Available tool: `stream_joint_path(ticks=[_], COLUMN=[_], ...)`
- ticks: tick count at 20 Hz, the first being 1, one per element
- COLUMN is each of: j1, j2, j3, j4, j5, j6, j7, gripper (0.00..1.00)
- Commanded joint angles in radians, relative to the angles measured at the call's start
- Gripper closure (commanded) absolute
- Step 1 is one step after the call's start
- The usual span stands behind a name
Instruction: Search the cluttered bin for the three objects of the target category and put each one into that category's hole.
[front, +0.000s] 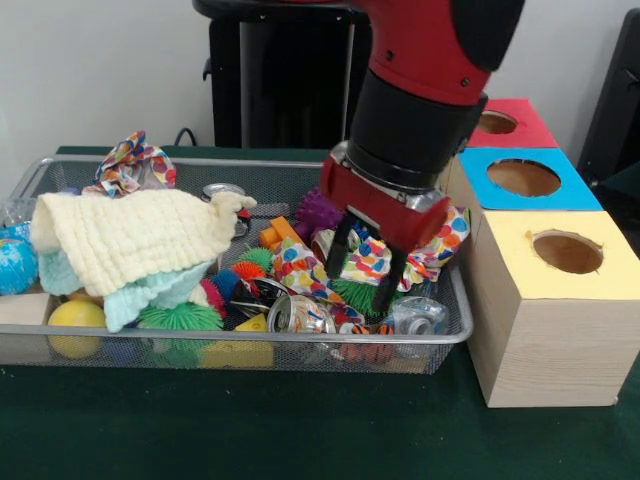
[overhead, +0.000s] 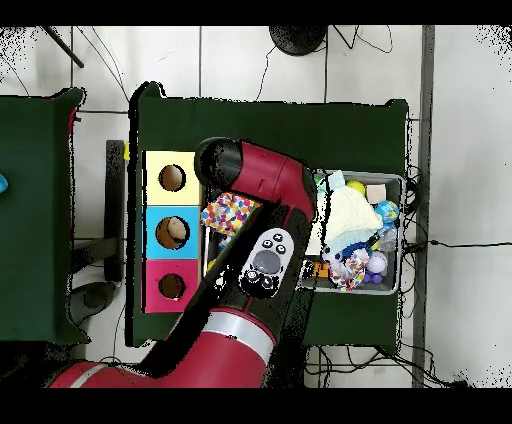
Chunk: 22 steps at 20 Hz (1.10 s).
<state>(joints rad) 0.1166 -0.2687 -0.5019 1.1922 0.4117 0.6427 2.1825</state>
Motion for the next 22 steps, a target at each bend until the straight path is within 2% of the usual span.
stream_joint_path(ticks=[1, 2, 4, 6, 8, 10, 12, 14, 17, 19, 22], j1=[-0.008, -0.013, -0.006, -0.007, -0.025, -0.033, -0.037, -0.059, -0.067, -0.054, -0.028], j2=[0.062, 0.058, 0.055, 0.048, 0.035, 0.025, 0.023, 0.013, 0.016, 0.023, 0.047], j3=[0.178, 0.188, 0.159, 0.115, 0.1, 0.081, 0.06, 0.106, 0.137, 0.128, 0.101], j4=[0.121, 0.141, 0.138, 0.097, 0.062, 0.03, 0.018, 0.07, 0.147, 0.197, 0.236], j5=[0.041, 0.037, 0.008, -0.042, -0.068, -0.082, -0.086, -0.06, -0.049, -0.057, -0.066], j6=[-0.083, -0.101, -0.041, 0.066, 0.118, 0.158, 0.144, 0.099, -0.025, -0.103, -0.169], j7=[0.191, 0.174, 0.15, 0.097, 0.049, 0.042, 0.06, 0.073, 0.108, 0.14, 0.189], gripper=[0.0, 0.0, 0.0, 0.0, 0.0, 0.0, 0.0, 0.0, 0.0, 0.0, 0.0])
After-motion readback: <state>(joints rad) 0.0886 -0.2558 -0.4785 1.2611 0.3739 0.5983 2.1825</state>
